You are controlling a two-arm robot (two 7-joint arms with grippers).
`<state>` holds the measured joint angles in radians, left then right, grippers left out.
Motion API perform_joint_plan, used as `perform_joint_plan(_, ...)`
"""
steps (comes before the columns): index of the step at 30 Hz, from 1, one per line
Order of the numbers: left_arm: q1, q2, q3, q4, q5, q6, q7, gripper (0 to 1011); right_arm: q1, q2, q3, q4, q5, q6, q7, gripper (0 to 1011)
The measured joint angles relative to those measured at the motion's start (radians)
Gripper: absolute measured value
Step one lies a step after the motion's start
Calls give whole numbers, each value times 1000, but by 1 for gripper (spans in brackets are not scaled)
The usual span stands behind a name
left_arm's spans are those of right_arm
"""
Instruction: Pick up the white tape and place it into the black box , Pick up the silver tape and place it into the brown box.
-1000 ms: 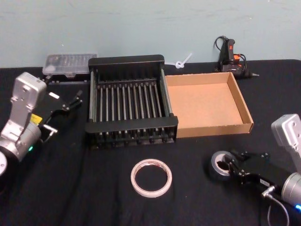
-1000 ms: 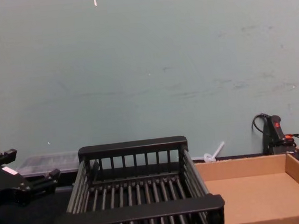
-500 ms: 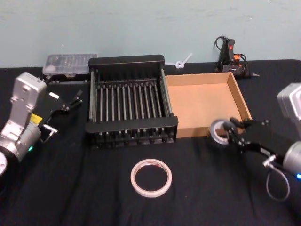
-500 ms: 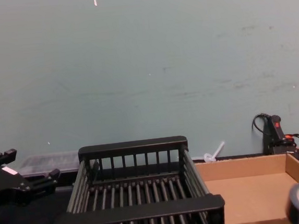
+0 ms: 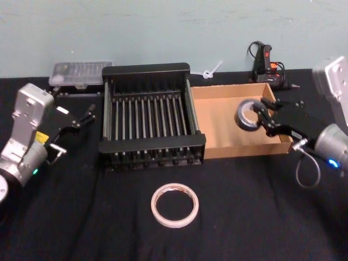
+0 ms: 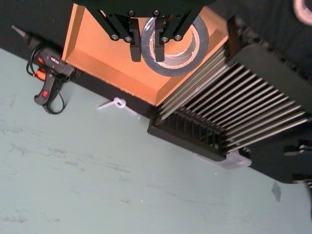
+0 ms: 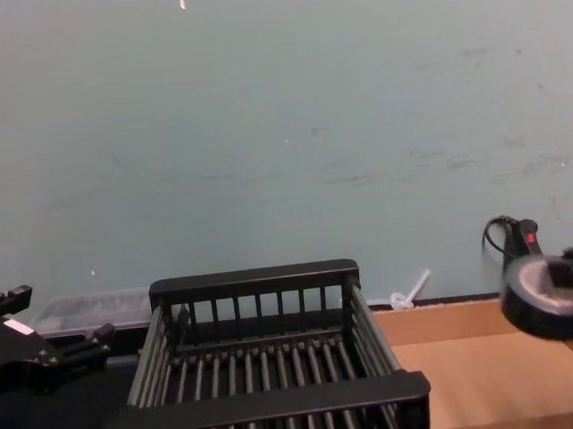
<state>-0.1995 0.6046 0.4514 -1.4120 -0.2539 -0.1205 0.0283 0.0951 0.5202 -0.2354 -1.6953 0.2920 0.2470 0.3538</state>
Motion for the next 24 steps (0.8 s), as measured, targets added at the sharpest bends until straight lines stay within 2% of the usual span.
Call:
perform_joint_plan(5, 0, 0, 0, 0, 0, 0, 0, 1001, 83, -35, -28, 73, -11, 13, 2, 172)
perform_joint_plan(11, 0, 0, 0, 0, 0, 0, 0, 1001, 195, -85, -62, 190, -30, 67, -6, 172)
perform_joint_plan(24, 0, 0, 0, 0, 0, 0, 0, 1001, 332, -165, -94, 400, -68, 97, -26, 172)
